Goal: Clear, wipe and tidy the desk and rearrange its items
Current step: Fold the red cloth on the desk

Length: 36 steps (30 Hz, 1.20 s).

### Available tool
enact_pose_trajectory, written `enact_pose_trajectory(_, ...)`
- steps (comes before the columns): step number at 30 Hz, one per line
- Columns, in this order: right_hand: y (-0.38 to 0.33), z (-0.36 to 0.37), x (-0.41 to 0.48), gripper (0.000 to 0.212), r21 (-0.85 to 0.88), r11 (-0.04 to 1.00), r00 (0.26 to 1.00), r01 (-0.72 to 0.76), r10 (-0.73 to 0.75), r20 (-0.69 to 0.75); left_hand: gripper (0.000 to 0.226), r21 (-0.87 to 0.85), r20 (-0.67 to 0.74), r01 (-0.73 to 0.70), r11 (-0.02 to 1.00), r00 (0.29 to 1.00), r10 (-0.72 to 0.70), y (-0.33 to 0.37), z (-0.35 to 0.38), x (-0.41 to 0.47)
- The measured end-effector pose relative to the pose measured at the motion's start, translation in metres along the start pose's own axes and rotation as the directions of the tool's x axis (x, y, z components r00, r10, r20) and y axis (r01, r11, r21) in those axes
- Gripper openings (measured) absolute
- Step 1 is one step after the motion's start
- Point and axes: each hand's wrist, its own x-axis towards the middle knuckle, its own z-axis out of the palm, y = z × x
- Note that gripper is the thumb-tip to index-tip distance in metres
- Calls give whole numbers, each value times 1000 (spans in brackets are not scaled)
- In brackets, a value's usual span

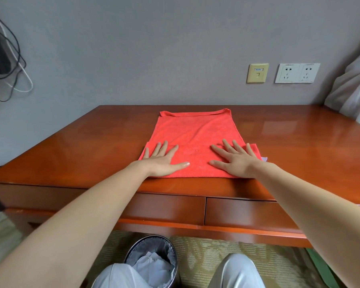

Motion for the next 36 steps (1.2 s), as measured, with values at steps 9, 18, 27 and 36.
enact_pose_trajectory(9,6,0,-7,91,4,1000,1000,-8,8,0,86,-33,-61,13,999,998,-15,-5,4,-18)
enact_pose_trajectory(18,6,2,-17,79,9,999,999,48,-48,-22,73,-15,54,-88,996,995,89,-18,0,-47)
enact_pose_trajectory(27,6,3,-33,70,-18,999,998,44,-43,35,67,64,110,-81,995,991,73,-36,1,-68)
enact_pose_trajectory(36,9,-10,-64,79,122,989,996,84,-78,-51,57,63,-37,-154,986,987,156,-41,-7,-87)
